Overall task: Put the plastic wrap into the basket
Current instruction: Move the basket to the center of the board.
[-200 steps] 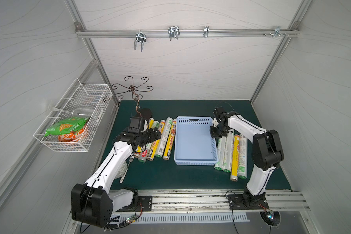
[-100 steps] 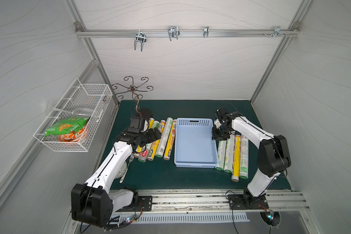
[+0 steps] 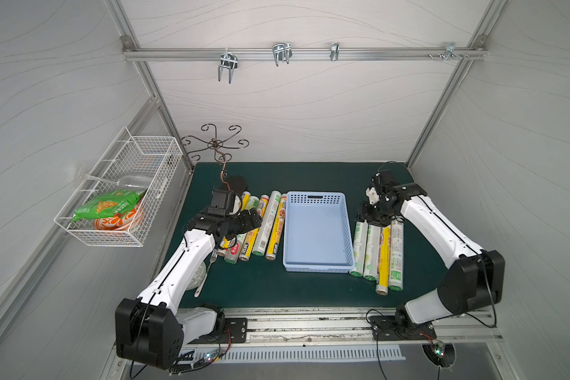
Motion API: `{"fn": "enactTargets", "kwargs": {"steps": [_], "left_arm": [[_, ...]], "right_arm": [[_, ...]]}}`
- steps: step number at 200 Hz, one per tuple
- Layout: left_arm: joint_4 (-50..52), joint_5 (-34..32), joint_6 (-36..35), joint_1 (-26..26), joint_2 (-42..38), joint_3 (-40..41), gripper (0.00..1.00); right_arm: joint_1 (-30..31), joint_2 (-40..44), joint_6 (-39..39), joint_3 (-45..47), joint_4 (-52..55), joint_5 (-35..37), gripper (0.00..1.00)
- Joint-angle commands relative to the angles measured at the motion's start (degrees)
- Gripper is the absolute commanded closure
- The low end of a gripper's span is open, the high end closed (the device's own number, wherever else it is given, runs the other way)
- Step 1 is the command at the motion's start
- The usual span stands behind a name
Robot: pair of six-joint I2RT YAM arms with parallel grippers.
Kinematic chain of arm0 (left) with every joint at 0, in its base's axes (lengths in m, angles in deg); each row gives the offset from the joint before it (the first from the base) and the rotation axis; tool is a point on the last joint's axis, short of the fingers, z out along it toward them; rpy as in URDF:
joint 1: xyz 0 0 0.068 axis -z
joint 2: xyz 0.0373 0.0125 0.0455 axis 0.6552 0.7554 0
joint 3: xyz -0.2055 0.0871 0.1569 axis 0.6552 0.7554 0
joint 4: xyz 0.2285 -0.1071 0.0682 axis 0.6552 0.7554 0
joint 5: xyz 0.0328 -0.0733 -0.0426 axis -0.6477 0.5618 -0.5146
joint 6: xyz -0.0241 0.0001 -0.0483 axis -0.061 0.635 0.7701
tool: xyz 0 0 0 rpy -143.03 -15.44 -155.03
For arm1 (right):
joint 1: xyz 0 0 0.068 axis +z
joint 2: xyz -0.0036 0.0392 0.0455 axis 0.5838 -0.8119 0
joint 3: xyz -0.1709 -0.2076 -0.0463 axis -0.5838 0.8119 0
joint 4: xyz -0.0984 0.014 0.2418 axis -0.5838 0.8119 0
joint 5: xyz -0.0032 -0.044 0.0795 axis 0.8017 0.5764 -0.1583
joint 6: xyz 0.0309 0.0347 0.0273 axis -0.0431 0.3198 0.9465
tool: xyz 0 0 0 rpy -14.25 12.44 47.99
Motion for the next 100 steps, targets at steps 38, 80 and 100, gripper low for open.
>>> {"fn": "enactTargets", "kwargs": {"steps": [38, 80, 100], "left_arm": [[0.00, -0.76, -0.90, 0.02, -0.47, -2.66, 0.06], [-0.20, -0.71, -0.89, 0.02, 0.02, -2.76, 0.06], [-0.17, -0.75, -0.98, 0.02, 0.39, -2.75, 0.06]], "right_arm": [[-1.46, -2.02, 1.74, 7.48, -5.06, -2.31, 0.41], [-1.46, -4.60, 2.79, 10.38, -7.89, -1.53, 0.39], [-1.46, -5.44, 3.30, 11.23, -9.05, -1.04, 0.37]]}}
